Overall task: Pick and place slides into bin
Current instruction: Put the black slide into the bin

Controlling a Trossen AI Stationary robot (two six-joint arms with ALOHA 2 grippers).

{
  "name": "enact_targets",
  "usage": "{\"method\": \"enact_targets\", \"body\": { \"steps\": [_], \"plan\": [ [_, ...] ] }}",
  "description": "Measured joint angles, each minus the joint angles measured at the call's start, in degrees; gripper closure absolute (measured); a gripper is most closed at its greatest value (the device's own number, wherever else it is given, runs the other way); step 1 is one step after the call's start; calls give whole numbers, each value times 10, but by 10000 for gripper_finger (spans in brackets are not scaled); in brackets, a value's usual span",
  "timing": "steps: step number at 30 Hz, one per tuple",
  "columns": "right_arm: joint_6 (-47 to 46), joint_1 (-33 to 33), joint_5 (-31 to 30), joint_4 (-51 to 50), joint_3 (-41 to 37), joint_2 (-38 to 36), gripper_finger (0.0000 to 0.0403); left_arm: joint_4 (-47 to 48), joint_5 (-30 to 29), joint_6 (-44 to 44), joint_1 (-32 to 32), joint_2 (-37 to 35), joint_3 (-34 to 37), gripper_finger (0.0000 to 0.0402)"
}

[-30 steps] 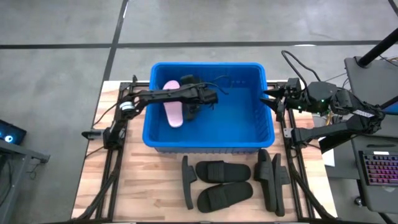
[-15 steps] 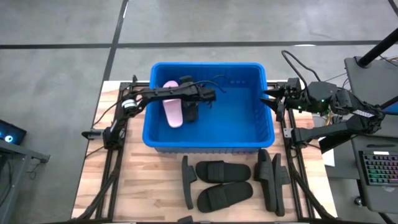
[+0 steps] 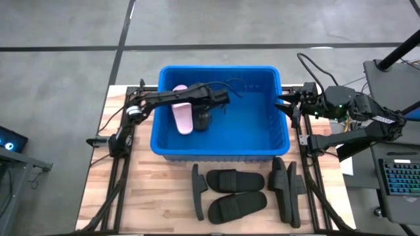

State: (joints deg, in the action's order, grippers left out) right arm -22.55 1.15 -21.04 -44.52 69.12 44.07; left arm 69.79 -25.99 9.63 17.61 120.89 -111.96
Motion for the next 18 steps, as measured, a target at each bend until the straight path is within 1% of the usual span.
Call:
{"method": "enact_targets", "body": {
  "steps": [2,5,6,10,12,15,18],
  "plan": [
    [0,0,0,0,0,0,200,14,7,0,-14,-21,-16,73],
    [0,0,0,-2,0,0,200,16,54,-3,-39,-67,-36,73],
    [0,0,0,-2,0,0,200,11,77,-8,-49,-84,-42,73],
    [0,0,0,-3,0,0,200,3,205,-18,-106,-148,-46,73],
    [0,0,0,-3,0,0,200,-6,239,-18,-146,-173,-44,73],
    [0,0,0,-3,0,0,200,-8,239,-17,-215,-193,-42,73],
    [0,0,0,-3,0,0,200,2,216,-18,-287,-194,-39,73]
  ]
}}
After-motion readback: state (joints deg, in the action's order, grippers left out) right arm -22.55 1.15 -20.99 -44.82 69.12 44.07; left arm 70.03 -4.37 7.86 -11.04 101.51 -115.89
